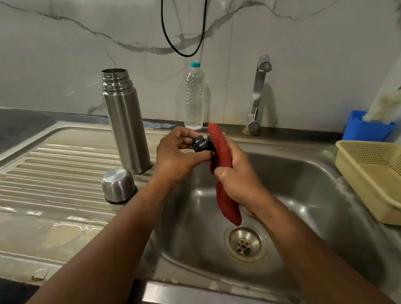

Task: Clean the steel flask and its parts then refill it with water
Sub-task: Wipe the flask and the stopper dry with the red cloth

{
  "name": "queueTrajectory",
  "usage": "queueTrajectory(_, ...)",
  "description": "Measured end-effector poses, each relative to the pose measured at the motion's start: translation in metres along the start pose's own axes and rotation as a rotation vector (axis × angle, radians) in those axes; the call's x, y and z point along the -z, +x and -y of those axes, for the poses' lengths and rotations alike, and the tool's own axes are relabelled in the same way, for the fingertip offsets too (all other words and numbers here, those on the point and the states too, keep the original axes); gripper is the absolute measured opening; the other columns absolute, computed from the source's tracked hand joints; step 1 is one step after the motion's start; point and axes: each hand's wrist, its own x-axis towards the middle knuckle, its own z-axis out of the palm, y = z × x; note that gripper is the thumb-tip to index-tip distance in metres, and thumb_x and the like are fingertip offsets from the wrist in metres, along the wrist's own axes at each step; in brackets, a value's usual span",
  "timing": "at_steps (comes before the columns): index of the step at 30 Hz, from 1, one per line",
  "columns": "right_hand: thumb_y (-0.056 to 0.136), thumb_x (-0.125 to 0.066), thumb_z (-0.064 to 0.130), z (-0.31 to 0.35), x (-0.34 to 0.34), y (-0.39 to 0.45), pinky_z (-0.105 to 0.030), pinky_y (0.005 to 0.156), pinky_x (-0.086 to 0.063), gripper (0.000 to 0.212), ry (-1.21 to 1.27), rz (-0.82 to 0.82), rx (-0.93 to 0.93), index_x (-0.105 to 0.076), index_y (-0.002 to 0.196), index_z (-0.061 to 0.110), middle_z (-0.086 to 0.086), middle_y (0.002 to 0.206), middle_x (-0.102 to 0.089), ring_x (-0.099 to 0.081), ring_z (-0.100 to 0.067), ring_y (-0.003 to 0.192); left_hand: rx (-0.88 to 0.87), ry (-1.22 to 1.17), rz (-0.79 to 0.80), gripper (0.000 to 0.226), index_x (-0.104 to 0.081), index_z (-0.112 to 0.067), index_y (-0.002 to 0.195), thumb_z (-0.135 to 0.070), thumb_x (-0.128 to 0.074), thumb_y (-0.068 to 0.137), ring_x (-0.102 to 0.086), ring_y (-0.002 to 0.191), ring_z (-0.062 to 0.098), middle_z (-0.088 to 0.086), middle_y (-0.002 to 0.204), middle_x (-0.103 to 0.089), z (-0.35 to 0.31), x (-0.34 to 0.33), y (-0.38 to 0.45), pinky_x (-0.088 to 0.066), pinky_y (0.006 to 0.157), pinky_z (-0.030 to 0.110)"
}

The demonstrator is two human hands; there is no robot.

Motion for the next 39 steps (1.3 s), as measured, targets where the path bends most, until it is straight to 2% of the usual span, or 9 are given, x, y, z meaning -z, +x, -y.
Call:
queueTrajectory(7,0.092,-0.052,-0.010,0.004,0.005,0.001,-0.042,0.120,-0.039,0.090,-0.066,-0.037,0.066,-0.021,0.166,0.032,-0.001,0.164,-0.039,-0.047,-0.020,0.141,0.030,-0.216,0.206,0.057,-0.070,-0.006,0.119,-0.005,-0.093,0.067,-0.077,0.100,0.023,0.011,0.109,-0.078,-0.006,0.001,-0.005,-0.060,0.086,0.027)
queueTrajectory(11,0.084,-0.046,-0.024,0.007,0.013,0.004,-0.034,0.107,-0.051,0.083,0.177,-0.102,0.027,-0.050,0.152,0.023,-0.003,0.131,-0.067,-0.065,-0.015,0.121,0.008,-0.308,0.259,0.062,-0.070,-0.009,0.121,-0.007,-0.091,0.063,-0.074,0.112,0.025,0.012,0.116,-0.078,-0.010,-0.007,-0.006,-0.060,0.094,0.031)
queueTrajectory(15,0.084,-0.046,-0.020,0.002,0.005,0.001,-0.026,0.076,-0.052,0.092,0.061,-0.019,0.001,-0.039,0.159,0.033,0.003,0.117,-0.069,-0.065,-0.008,0.089,0.014,-0.193,0.069,0.057,-0.071,-0.007,0.124,-0.005,-0.093,0.071,-0.076,0.107,0.017,0.006,0.112,-0.080,0.002,-0.008,-0.002,-0.060,0.095,0.030)
queueTrajectory(18,0.084,-0.054,-0.002,-0.002,-0.007,-0.001,-0.027,0.097,-0.041,0.099,-0.145,0.053,0.068,-0.014,0.167,0.035,0.002,0.163,-0.039,-0.048,-0.011,0.118,0.045,-0.183,-0.026,0.053,-0.070,-0.003,0.122,-0.005,-0.091,0.073,-0.077,0.098,0.012,0.006,0.110,-0.079,0.003,-0.004,0.000,-0.061,0.090,0.025)
queueTrajectory(20,0.086,-0.054,-0.005,-0.002,-0.006,0.000,-0.031,0.109,-0.037,0.102,-0.167,0.044,0.093,-0.005,0.167,0.034,0.002,0.171,-0.023,-0.041,-0.013,0.130,0.039,-0.233,0.031,0.054,-0.068,0.000,0.124,-0.003,-0.089,0.075,-0.077,0.100,0.017,0.010,0.112,-0.078,-0.002,-0.003,0.000,-0.061,0.089,0.026)
queueTrajectory(26,0.075,-0.047,-0.013,0.000,0.015,0.004,-0.044,0.114,-0.048,0.098,0.101,-0.081,0.036,-0.042,0.154,0.046,0.004,0.138,-0.063,-0.060,-0.015,0.127,-0.019,-0.313,0.310,0.046,-0.066,0.003,0.122,0.013,-0.079,0.079,-0.077,0.096,0.020,0.013,0.114,-0.076,-0.013,-0.009,-0.006,-0.060,0.084,0.026)
queueTrajectory(31,0.083,-0.050,-0.017,0.003,0.003,-0.002,-0.011,0.099,-0.043,0.100,-0.106,-0.012,0.087,-0.023,0.165,0.035,0.012,0.147,-0.050,-0.054,0.001,0.121,0.039,-0.199,0.111,0.050,-0.072,-0.003,0.121,0.000,-0.089,0.074,-0.078,0.099,0.016,0.006,0.111,-0.080,-0.006,-0.003,-0.002,-0.059,0.083,0.020)
queueTrajectory(35,0.083,-0.054,-0.013,0.000,-0.003,-0.003,-0.031,0.125,-0.030,0.107,-0.227,0.037,0.113,-0.005,0.168,0.029,0.006,0.170,-0.023,-0.026,-0.012,0.154,0.014,-0.132,0.121,0.051,-0.071,-0.004,0.120,-0.001,-0.090,0.072,-0.078,0.097,0.014,0.004,0.108,-0.079,-0.006,0.002,0.000,-0.061,0.087,0.024)
queueTrajectory(39,0.087,-0.053,-0.017,0.002,0.013,-0.002,-0.016,0.106,-0.041,0.095,-0.163,-0.018,0.082,-0.029,0.160,0.039,0.009,0.145,-0.051,-0.048,-0.008,0.131,-0.037,-0.140,0.332,0.051,-0.068,0.002,0.126,0.005,-0.085,0.077,-0.076,0.103,0.024,0.015,0.119,-0.075,-0.009,0.005,0.001,-0.061,0.091,0.030)
